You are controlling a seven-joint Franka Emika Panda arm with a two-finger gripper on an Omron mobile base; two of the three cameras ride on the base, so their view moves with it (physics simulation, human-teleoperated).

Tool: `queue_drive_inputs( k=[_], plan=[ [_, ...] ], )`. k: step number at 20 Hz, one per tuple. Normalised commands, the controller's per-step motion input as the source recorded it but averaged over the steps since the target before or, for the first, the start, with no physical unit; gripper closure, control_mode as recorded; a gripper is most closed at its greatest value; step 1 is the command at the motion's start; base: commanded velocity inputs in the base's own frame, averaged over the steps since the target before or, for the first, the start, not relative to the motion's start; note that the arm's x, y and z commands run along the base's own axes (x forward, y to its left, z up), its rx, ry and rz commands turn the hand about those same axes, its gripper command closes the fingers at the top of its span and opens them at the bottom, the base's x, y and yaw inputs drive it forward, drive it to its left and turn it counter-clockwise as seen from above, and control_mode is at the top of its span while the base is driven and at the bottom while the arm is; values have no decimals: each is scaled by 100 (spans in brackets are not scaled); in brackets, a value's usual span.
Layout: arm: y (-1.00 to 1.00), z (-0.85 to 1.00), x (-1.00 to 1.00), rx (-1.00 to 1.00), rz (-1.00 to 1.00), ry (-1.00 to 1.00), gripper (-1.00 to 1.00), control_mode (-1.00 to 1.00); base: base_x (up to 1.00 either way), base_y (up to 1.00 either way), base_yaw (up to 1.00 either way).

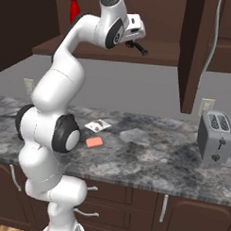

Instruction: Pick the bar soap and dish brush from the cabinet and place them on the counter.

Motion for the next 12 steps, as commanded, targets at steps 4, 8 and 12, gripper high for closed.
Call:
queue_drive_inputs(
  k=[4,8,12],
  plan=[
    [-21,-1,46,0,0,4,-100,-100,0,0,0],
    [-15,-22,37,3,0,-2,-100,-100,0,0,0],
    [-12,-32,29,8,0,-8,-100,-100,0,0,0]
  ],
)
